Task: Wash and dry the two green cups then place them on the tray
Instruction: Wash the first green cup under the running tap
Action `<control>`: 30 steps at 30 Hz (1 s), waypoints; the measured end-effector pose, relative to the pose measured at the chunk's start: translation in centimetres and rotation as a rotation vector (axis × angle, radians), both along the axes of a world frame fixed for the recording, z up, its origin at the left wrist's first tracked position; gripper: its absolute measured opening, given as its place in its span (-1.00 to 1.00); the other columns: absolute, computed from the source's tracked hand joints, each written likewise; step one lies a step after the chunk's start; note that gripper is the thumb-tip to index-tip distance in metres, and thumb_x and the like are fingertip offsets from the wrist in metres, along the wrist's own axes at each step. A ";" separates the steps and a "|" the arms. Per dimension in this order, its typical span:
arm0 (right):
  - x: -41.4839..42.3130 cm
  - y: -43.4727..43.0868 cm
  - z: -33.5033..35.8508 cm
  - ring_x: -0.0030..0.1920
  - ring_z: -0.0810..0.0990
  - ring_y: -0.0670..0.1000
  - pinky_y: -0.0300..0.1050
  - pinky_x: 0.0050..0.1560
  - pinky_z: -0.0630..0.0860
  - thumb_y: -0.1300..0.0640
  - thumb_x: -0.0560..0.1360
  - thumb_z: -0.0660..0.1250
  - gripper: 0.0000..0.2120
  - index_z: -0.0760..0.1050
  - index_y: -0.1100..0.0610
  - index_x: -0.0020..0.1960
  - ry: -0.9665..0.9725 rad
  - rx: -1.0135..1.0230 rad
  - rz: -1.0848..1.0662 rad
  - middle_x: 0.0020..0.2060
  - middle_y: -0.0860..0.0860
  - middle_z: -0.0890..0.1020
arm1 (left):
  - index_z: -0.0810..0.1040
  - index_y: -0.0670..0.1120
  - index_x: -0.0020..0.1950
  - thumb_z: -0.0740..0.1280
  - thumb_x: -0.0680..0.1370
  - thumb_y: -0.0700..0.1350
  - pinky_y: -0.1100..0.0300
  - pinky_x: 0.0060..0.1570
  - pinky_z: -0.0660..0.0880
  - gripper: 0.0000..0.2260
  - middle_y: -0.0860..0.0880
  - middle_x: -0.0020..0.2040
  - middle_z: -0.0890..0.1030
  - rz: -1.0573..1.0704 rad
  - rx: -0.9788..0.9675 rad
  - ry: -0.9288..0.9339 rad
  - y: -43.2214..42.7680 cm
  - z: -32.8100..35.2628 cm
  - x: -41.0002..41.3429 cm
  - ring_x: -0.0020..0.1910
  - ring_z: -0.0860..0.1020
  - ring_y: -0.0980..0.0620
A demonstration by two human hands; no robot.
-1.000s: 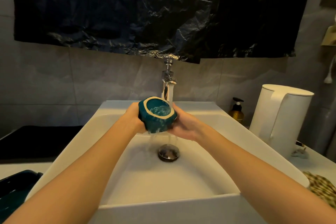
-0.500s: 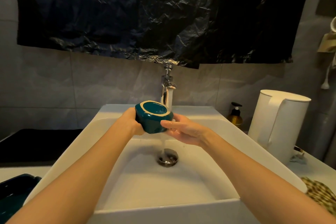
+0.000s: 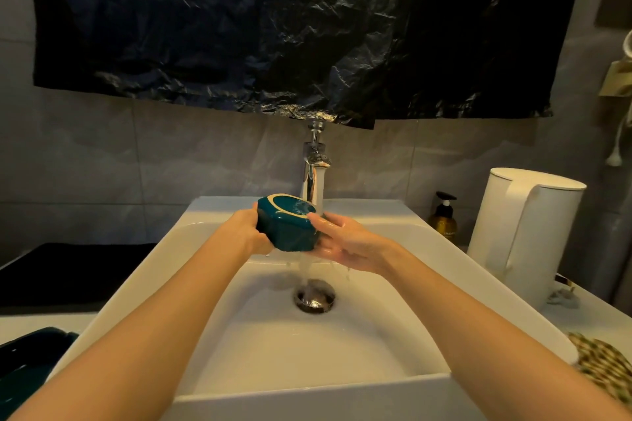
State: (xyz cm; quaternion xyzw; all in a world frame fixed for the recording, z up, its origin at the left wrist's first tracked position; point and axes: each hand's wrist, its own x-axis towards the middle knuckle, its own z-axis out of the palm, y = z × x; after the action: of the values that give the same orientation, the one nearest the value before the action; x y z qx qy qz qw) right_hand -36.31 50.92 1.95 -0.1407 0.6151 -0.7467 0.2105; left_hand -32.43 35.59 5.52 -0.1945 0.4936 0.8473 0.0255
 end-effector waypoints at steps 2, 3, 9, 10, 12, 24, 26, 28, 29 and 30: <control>0.0 0.0 -0.1 0.19 0.58 0.17 0.15 0.16 0.55 0.11 0.44 0.42 -0.35 0.24 0.15 0.45 0.053 0.074 -0.014 0.30 0.16 0.50 | 0.48 -0.22 0.08 0.15 0.64 -0.10 0.01 0.07 0.48 -0.79 -0.12 0.15 0.55 0.000 0.041 -0.066 -0.2 -0.2 -0.8 0.19 0.51 -0.13; 0.0 0.0 -0.3 0.18 0.58 0.18 0.18 0.14 0.56 0.11 0.45 0.42 -0.38 0.26 0.13 0.43 0.089 0.135 -0.014 0.28 0.16 0.51 | 0.45 -0.18 0.07 0.17 0.63 -0.02 -0.02 0.11 0.46 -0.77 -0.11 0.12 0.56 -0.003 0.074 -0.063 -0.1 -0.4 -1.2 0.20 0.51 -0.13; -0.1 0.1 -0.7 0.22 0.53 0.19 0.18 -0.02 0.62 -0.21 0.31 0.46 -0.21 0.26 0.00 0.44 0.145 0.390 -0.088 0.28 0.09 0.51 | 0.38 -0.17 0.14 0.22 0.58 0.10 -0.13 0.20 0.42 -0.66 -0.18 0.09 0.51 -0.046 0.042 -0.064 0.8 -0.4 -1.4 0.23 0.47 -0.19; 0.0 0.1 -0.7 0.20 0.54 0.17 0.14 -0.05 0.64 -0.25 0.31 0.43 -0.20 0.25 0.00 0.44 0.139 0.409 -0.105 0.27 0.07 0.51 | 0.37 -0.18 0.15 0.21 0.58 0.12 -0.14 0.21 0.41 -0.63 -0.19 0.08 0.50 -0.064 0.034 -0.069 1.1 -0.3 -1.4 0.23 0.47 -0.21; 0.1 0.2 -0.6 0.16 0.57 0.13 0.11 -0.05 0.64 -0.29 0.33 0.39 -0.24 0.26 0.00 0.40 0.141 0.423 -0.109 0.23 0.06 0.54 | 0.37 -0.20 0.15 0.19 0.57 0.14 -0.14 0.22 0.39 -0.59 -0.21 0.11 0.50 -0.099 0.002 -0.063 1.7 -0.2 -1.2 0.24 0.46 -0.23; 0.2 0.3 -0.6 0.17 0.57 0.13 0.16 0.06 0.60 -0.22 0.38 0.41 -0.31 0.28 -0.03 0.41 0.131 0.397 -0.032 0.20 0.05 0.55 | 0.38 -0.22 0.30 0.18 0.54 0.21 -0.17 0.21 0.40 -0.45 -0.24 0.24 0.50 -0.163 -0.088 -0.029 1.8 -0.7 -2.3 0.21 0.47 -0.26; 0.1 -0.3 -0.6 0.13 0.60 0.12 0.17 0.01 0.62 -0.32 0.28 0.45 -0.23 0.33 -0.01 0.36 0.067 0.372 -0.094 0.14 0.06 0.58 | 0.43 -0.22 0.20 0.22 0.52 0.23 -0.18 0.16 0.44 -0.47 -0.21 0.09 0.54 -0.171 -0.110 0.000 2.5 -1.0 -2.4 0.08 0.50 -0.25; 0.0 -0.5 -0.5 0.09 0.62 0.12 0.15 -0.03 0.63 -0.39 0.15 0.49 -0.10 0.33 0.01 0.34 0.011 0.333 -0.126 0.12 0.08 0.60 | 0.47 -0.23 0.08 0.24 0.51 0.22 -0.18 0.10 0.47 -0.50 -0.18 -0.04 0.56 -0.156 -0.112 0.021 2.9 -1.3 -2.8 0.01 0.51 -0.22; 0.0 -0.5 -0.4 0.08 0.63 0.12 0.13 -0.06 0.64 -0.41 0.09 0.50 -0.04 0.32 0.02 0.35 0.009 0.328 -0.143 0.12 0.08 0.60 | 0.48 -0.23 0.03 0.24 0.51 0.22 -0.18 0.09 0.47 -0.52 -0.18 -0.05 0.57 -0.154 -0.110 0.027 2.9 -1.2 -2.9 0.01 0.51 -0.22; 0.0 -0.5 -0.4 0.07 0.63 0.12 0.12 -0.08 0.64 -0.42 0.06 0.51 0.01 0.30 0.02 0.36 0.014 0.328 -0.162 0.12 0.07 0.60 | 0.48 -0.23 0.03 0.24 0.52 0.22 -0.17 0.11 0.48 -0.52 -0.18 -0.03 0.57 -0.157 -0.106 0.032 2.8 -1.3 -3.1 0.02 0.52 -0.22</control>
State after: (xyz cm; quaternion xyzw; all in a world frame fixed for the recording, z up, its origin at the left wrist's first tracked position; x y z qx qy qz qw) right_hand -36.27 50.41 1.58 -0.0596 0.7393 -0.6501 0.1652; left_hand -35.53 38.42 4.17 -0.1426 0.5520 0.8183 0.0735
